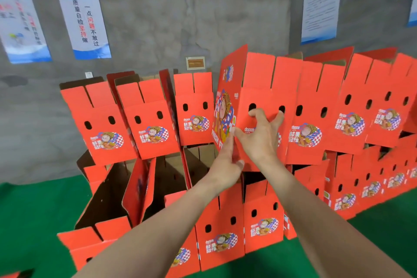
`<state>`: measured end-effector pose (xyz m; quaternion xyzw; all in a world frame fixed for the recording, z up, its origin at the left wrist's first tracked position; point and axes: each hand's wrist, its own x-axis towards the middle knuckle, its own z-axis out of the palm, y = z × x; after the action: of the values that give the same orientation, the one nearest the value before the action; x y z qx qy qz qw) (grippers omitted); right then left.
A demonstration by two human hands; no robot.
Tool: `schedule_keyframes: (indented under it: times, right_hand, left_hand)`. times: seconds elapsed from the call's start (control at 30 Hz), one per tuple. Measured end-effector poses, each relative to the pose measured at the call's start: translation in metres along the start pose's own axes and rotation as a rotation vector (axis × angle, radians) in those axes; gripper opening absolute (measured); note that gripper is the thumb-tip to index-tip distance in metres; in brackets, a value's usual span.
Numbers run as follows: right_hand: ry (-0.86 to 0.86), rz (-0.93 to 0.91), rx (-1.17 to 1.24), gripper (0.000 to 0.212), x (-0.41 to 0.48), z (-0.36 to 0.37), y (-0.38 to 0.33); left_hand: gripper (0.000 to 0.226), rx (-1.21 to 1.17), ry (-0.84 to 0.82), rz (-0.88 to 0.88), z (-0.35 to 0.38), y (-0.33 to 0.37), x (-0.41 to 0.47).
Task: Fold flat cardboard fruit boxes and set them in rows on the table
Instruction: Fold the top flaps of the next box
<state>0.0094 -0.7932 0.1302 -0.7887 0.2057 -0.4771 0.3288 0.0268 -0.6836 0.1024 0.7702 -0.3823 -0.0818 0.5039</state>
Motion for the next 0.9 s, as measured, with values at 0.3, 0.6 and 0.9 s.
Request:
schedule_keyframes:
  times: [0.3, 0.6, 0.9]
  right_hand:
    - [0.172, -0.335, -0.199, 0.081, -0.029, 0.037, 0.004]
    - [-0.254, -0.477, -0.857, 0.066, -0.021, 0.039, 0.005]
    - [-0.405, -0.288, -0.756, 0.06, -0.031, 0.026, -0.033]
  left_hand:
    - [0.076, 0.017, -0.034, -0.124, -0.013, -0.04, 0.005]
    - [0.074, 0.214, -0.011, -0.142, -0.035, -0.054, -0.019]
    - [0.058, 0.36, 0.133, -0.205, -0.116, -0.068, -0.081]
